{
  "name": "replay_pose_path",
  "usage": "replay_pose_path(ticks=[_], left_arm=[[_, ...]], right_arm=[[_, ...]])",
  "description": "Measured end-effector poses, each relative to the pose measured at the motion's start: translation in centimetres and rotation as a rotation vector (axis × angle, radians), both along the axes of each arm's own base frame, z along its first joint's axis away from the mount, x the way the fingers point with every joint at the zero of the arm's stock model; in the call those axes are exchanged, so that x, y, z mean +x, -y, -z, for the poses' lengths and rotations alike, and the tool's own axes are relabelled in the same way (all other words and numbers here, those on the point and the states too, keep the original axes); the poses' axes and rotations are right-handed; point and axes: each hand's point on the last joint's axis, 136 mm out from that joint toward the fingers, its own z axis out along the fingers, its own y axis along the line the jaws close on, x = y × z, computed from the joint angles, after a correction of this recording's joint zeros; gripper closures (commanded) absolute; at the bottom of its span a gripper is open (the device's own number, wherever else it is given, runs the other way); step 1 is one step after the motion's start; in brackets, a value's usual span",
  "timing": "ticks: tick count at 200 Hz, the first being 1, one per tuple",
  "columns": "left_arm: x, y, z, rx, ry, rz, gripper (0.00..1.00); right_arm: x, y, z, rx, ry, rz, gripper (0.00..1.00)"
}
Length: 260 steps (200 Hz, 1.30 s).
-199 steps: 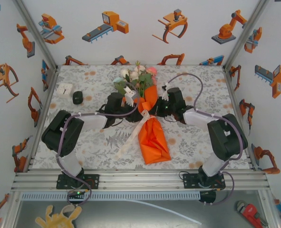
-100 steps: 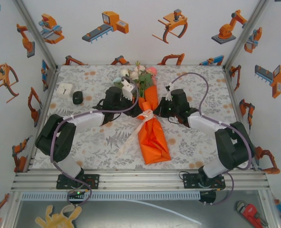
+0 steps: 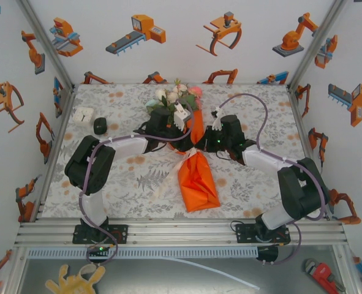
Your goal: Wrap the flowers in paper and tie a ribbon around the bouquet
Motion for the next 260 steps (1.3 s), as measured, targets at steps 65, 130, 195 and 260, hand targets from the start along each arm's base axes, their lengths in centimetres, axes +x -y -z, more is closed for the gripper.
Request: replay_pose_path(ticks=[65,130,195,260], left_arm=[[-0.9,-1.0,2.1,0.054,-0.051,-0.001,0.73],[-1.1,-2.1,3.4,0.096,-0.055,-0.028,0.73],[-0.6,-3.0,1.0,0.063,-0.025,-0.071,0.56],[1.7,-10.8,-6.5,-0.030,-0.003,-0.429,0.55]], right_arm=[[0.5,1.0,0.4,-0.039,0.012,0.053,1.00],[0.8,2.7,1.2,-0.102,0.019,0.139,1.00],[0.9,3.7,0.1,-0.097,0.059,0.176,1.00],[0.7,4.1,0.7,-0.113,0.052,0.190,1.00]])
